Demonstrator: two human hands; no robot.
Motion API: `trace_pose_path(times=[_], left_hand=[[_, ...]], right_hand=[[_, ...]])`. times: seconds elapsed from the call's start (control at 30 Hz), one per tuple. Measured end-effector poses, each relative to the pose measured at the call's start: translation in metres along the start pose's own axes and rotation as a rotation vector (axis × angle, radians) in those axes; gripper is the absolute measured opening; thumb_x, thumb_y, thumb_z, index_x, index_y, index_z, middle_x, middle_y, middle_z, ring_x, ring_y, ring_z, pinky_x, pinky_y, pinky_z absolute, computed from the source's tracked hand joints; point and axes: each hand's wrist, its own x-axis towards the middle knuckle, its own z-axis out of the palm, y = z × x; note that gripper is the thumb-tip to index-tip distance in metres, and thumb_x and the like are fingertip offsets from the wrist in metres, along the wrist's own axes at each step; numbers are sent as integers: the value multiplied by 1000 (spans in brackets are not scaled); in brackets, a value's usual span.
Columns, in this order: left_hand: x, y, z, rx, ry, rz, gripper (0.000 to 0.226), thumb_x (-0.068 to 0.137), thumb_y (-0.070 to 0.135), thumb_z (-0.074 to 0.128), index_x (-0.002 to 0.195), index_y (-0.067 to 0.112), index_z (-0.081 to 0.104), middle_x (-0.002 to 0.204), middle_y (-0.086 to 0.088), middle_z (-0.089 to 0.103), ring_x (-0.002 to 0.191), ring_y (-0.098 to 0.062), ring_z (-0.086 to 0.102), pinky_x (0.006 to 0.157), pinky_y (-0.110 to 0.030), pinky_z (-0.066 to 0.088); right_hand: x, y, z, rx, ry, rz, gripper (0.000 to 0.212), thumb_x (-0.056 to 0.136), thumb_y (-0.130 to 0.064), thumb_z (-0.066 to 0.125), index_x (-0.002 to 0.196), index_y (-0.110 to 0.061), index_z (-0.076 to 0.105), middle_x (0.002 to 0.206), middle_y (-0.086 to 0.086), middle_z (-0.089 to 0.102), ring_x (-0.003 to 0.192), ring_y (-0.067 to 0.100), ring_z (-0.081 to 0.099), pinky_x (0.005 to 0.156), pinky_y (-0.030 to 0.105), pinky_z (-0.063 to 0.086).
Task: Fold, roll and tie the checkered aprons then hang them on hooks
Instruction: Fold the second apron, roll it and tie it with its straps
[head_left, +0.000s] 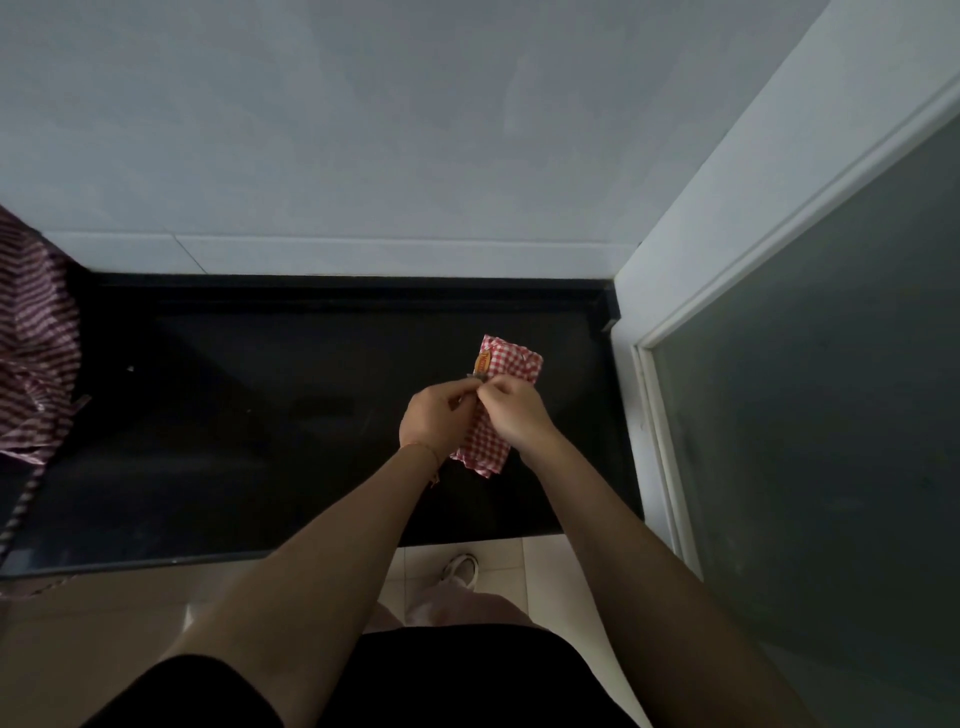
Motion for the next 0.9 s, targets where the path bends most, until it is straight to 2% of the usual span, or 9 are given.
trace_pose_path(times=[0.13, 0.33, 0.43, 0.53, 0.6, 0.67, 0.73, 0.8, 0.9], left_hand=[[0, 2, -3, 20, -10, -40, 27, 98, 27, 53, 116, 41, 68, 112, 13, 69, 99, -5, 62, 82, -29, 56], [2, 7, -8, 61, -27, -55, 27, 99, 28, 53, 116, 43, 66, 111, 11, 67, 94, -5, 61, 82, -33, 57], [7, 12, -15, 237, -6, 53, 24, 96, 36, 56, 118, 42, 64, 118, 3, 54, 108, -15, 53, 93, -34, 48], [5, 21, -24, 411, -33, 64, 66, 83, 51, 66, 141, 38, 40, 138, -1, 42, 129, -24, 40, 108, -46, 34], [4, 27, -37, 405, -130, -13, 84, 76, 51, 73, 146, 31, 31, 140, -2, 43, 127, -24, 45, 109, -47, 38], [4, 35, -53, 302, -101, -23, 72, 76, 40, 76, 138, 24, 43, 131, -2, 53, 113, -19, 55, 97, -39, 49], [4, 56, -74, 245, 12, 54, 52, 77, 30, 74, 125, 20, 55, 114, 0, 63, 102, -17, 61, 86, -33, 53], [3, 91, -98, 229, 114, 188, 42, 77, 26, 73, 117, 20, 61, 106, 1, 66, 96, -17, 62, 83, -32, 53], [-2, 145, -132, 214, 229, 386, 35, 79, 23, 74, 113, 17, 68, 104, 0, 67, 92, -14, 60, 81, -27, 49]], right_hand=[[-3, -1, 4, -53, 7, -47, 22, 101, -21, 47, 102, -8, 65, 91, 4, 59, 84, 14, 56, 76, 27, 46], [-3, -1, 7, -43, 5, -56, 15, 101, -22, 49, 97, -19, 63, 101, 3, 62, 94, 14, 60, 76, 25, 47], [-4, -5, 2, 66, 34, -57, 15, 100, -23, 51, 96, -18, 65, 97, 0, 63, 91, 13, 60, 74, 26, 45], [-4, -12, -8, 133, 151, -111, 21, 97, -21, 50, 84, -12, 65, 86, 2, 62, 83, 16, 58, 71, 30, 45], [-8, -24, -14, 160, 217, -142, 25, 94, -20, 50, 86, -1, 64, 85, 10, 62, 83, 20, 58, 72, 35, 46], [-11, -37, -22, 187, 268, -173, 26, 91, -20, 50, 81, 0, 64, 87, 19, 65, 83, 27, 60, 75, 43, 50], [-19, -59, -32, 209, 283, -198, 24, 89, -19, 48, 72, -9, 62, 81, 16, 65, 77, 27, 60, 69, 38, 49], [-35, -86, -48, 202, 303, -268, 21, 86, -18, 47, 69, -11, 57, 74, 11, 60, 69, 22, 54, 64, 33, 41], [-57, -121, -73, 146, 325, -393, 24, 85, -18, 49, 64, -8, 53, 67, 12, 57, 65, 22, 52, 64, 35, 41]])
